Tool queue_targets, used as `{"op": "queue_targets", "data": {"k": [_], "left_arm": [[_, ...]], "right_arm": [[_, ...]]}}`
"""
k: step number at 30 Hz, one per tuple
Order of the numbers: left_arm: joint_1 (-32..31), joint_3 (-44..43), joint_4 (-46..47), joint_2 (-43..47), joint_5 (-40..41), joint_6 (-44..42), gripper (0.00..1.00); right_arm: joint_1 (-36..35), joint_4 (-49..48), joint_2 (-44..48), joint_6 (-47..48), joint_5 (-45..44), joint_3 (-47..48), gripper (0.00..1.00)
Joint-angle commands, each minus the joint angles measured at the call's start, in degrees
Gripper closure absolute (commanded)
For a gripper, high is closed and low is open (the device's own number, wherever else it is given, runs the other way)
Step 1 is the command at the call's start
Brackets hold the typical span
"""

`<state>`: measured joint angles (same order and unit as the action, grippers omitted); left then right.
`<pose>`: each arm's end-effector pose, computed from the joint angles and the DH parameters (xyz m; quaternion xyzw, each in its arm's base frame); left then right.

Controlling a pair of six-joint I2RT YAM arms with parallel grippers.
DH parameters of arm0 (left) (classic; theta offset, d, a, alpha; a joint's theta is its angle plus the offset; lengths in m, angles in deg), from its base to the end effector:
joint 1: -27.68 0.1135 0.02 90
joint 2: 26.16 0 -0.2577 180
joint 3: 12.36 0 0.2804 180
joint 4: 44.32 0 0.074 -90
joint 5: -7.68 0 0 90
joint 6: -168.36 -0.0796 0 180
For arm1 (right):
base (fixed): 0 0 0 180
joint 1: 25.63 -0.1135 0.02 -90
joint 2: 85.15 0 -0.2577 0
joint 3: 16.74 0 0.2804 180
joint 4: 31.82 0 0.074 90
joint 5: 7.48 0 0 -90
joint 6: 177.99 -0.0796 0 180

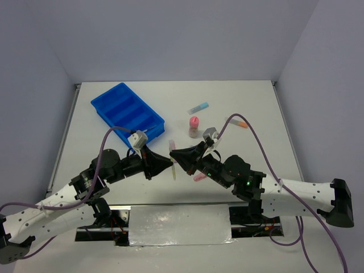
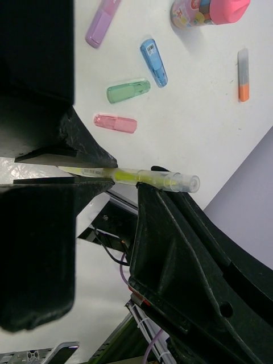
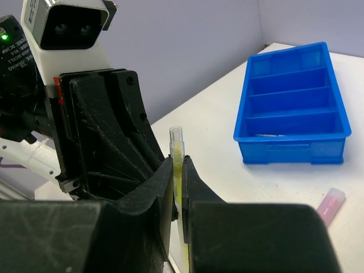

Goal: Sort the stationery into containers
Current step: Close the pen cap on the pen.

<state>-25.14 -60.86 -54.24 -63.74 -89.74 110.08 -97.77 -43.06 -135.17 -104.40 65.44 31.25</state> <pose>0.1393 -0.2006 0.3265 0.1734 0.6792 -0.5123 0.4962 0.1090 0.2620 0.3251 -0.1996 0.6194 0.4569 0.6064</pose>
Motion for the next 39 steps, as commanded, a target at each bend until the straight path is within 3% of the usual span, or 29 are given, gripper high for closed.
{"op": "queue_targets", "data": {"k": [1, 8, 9, 12, 17, 22, 26, 31, 39], "left_arm": [[0.52, -2.62, 8.46, 1.63, 3.37, 0.88, 1.00], [0.44, -2.00, 10.13, 3.92, 3.91, 0.62, 1.00], [0.52, -2.27, 9.78, 3.92, 3.82, 0.36, 1.00], [0.52, -2.18, 9.52, 3.75, 2.33, -1.13, 1.00], [0.44, -1.92, 9.43, 3.22, 1.09, -1.40, 1.00], [0.44, -1.74, 9.43, 2.69, 0.04, -1.58, 1.00], [0.43, -0.95, 10.13, 2.78, 0.47, -0.88, 1.00], [0.43, 1.07, 10.05, 4.53, 2.84, -0.17, 1.00], [0.44, -1.02, 3.82, 4.89, 10.39, -0.26, 0.99]], "right_arm": [[-1.07, -0.75, -0.78, 0.67, 1.88, -1.44, 0.94], [-1.07, -1.54, -0.87, -0.29, 2.23, -2.68, 0.92], [-1.16, -1.80, -0.78, -0.38, 2.75, -2.77, 0.90], [-1.07, -2.77, 0.18, -0.56, 3.46, -3.38, 0.72], [-1.07, -2.42, 1.15, -0.47, 3.72, -2.86, 0.65], [-1.07, -2.68, 0.45, -0.30, 3.98, -2.24, 0.68], [-1.16, -3.13, -0.51, -0.64, 2.94, -1.98, 1.00], [-0.37, -4.88, -2.97, -1.44, -3.83, -4.70, 1.00], [1.21, -3.40, -3.33, -0.92, -3.83, -5.14, 1.00]]}}
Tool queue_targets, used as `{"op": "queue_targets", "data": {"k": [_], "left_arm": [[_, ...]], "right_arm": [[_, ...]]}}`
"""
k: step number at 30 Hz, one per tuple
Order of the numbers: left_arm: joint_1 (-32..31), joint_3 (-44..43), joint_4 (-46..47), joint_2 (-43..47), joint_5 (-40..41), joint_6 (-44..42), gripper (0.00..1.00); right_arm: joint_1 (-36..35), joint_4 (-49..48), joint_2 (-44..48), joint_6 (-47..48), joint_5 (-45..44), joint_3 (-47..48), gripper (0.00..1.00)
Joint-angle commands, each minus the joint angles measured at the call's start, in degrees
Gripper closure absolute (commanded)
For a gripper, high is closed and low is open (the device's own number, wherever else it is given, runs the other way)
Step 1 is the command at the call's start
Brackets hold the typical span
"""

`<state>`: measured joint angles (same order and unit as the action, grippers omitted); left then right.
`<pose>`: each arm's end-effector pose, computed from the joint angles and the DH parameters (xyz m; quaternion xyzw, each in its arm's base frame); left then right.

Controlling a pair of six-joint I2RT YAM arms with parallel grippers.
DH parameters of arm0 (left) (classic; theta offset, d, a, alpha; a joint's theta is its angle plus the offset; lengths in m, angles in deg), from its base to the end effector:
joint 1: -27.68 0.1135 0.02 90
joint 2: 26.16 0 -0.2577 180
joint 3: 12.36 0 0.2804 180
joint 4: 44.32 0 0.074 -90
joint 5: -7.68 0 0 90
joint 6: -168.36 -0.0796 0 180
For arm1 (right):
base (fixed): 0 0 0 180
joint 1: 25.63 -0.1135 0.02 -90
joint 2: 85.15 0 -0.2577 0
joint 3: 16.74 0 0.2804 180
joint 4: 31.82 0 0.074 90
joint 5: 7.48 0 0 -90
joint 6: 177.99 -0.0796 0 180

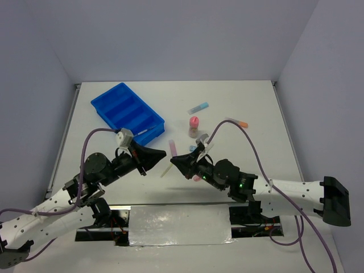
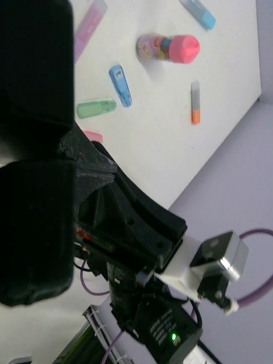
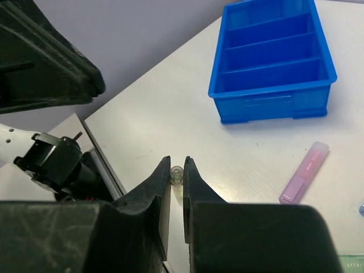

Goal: Sort the stationery into containers
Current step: Close the pen cap on the pen.

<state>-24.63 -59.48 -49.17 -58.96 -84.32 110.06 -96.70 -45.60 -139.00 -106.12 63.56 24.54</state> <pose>0.1363 -0.1810 0.3477 0.1287 0.6334 -0.5189 0.5594 0.1188 0.2668 0.2637 -0.2022 0.6702 0.4128 0.5827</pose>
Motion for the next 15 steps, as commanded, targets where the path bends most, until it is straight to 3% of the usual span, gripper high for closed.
{"op": "queue_targets", "data": {"k": [1, 3, 4, 5, 7, 9, 10, 13, 15], "left_arm": [[-0.07, -3.20, -2.66, -0.33, 5.16, -1.37, 0.96], [-0.07, -4.43, -6.18, -1.48, 5.17, -2.78, 0.84], [-0.07, -4.35, -6.89, -1.92, 4.21, -4.09, 0.71], [-0.07, -3.65, -7.33, -2.70, 3.41, -4.89, 0.64], [-0.07, -1.98, -6.28, -3.24, 1.84, -5.33, 0.47], [-0.07, 0.92, -3.21, -2.98, -0.54, -6.21, 0.37], [-0.07, 1.88, -1.81, -2.54, -3.42, -6.74, 0.24], [-0.07, 5.14, 3.20, -1.75, -10.27, -8.76, 0.10], [-0.07, 5.32, 4.53, -2.27, -14.32, -10.34, 0.09]], "right_arm": [[0.14, 0.37, 0.84, 0.99, -2.31, 2.61, 1.00], [0.75, 4.04, 2.42, 1.34, -2.57, 3.67, 1.00], [1.02, 5.64, 3.65, 1.26, -2.31, 4.98, 1.00], [1.63, 8.78, 4.18, 1.17, -1.87, 6.48, 1.00], [1.81, 11.61, 5.76, 1.52, -1.43, 7.88, 1.00], [1.90, 15.64, 6.47, 1.78, -1.87, 9.82, 1.00], [2.16, 16.89, 7.25, 1.78, -1.87, 10.35, 1.00], [2.51, 21.02, 8.40, 1.69, 0.76, 12.46, 1.00], [2.60, 22.34, 8.84, 1.61, 1.47, 13.87, 1.00]]}}
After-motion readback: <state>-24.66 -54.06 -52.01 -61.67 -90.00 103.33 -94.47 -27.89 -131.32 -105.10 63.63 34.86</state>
